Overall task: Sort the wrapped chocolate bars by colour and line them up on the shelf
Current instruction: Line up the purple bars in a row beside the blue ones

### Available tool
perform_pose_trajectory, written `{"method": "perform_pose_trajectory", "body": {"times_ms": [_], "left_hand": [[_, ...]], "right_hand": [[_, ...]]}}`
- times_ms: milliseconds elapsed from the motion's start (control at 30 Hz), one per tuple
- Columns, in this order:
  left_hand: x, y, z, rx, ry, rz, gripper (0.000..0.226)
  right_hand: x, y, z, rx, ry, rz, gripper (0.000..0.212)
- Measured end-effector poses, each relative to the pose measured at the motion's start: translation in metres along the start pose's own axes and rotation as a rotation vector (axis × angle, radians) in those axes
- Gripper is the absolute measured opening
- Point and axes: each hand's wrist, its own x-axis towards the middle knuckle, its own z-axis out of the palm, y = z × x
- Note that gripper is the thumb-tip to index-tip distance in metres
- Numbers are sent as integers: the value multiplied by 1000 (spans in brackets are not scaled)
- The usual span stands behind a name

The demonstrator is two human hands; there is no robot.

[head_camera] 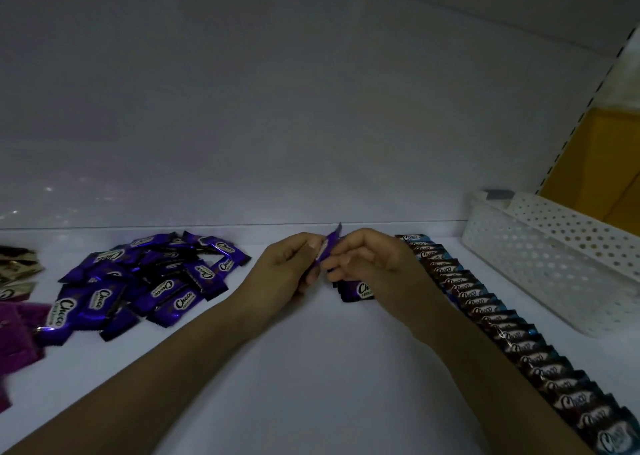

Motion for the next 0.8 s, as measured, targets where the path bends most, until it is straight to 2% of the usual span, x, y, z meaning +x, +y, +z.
{"method": "perform_pose_trajectory", "body": {"times_ms": [133, 233, 333, 467, 600, 700, 800], "left_hand": [[-2, 2, 1, 99, -52, 26, 37], [-3, 4, 2, 72, -39, 15, 38], [-3, 5, 3, 45, -7, -11, 34], [-2, 3, 5, 47, 57, -22, 27], [-1, 4, 6, 4, 136, -35, 24], [0, 3, 5, -49, 161, -57, 17], [2, 1, 4, -50, 147, -63, 17]], "right_hand": [[1, 8, 9, -9, 62, -57, 19], [1, 9, 9, 5, 71, -87, 22], [3, 8, 11, -63, 136, -128, 16], [5, 8, 7, 31, 239, -38, 15], [2, 5, 4, 86, 207, 32, 7], [-1, -5, -1, 144, 213, 77, 13], [-3, -17, -10, 271, 195, 82, 32]]}}
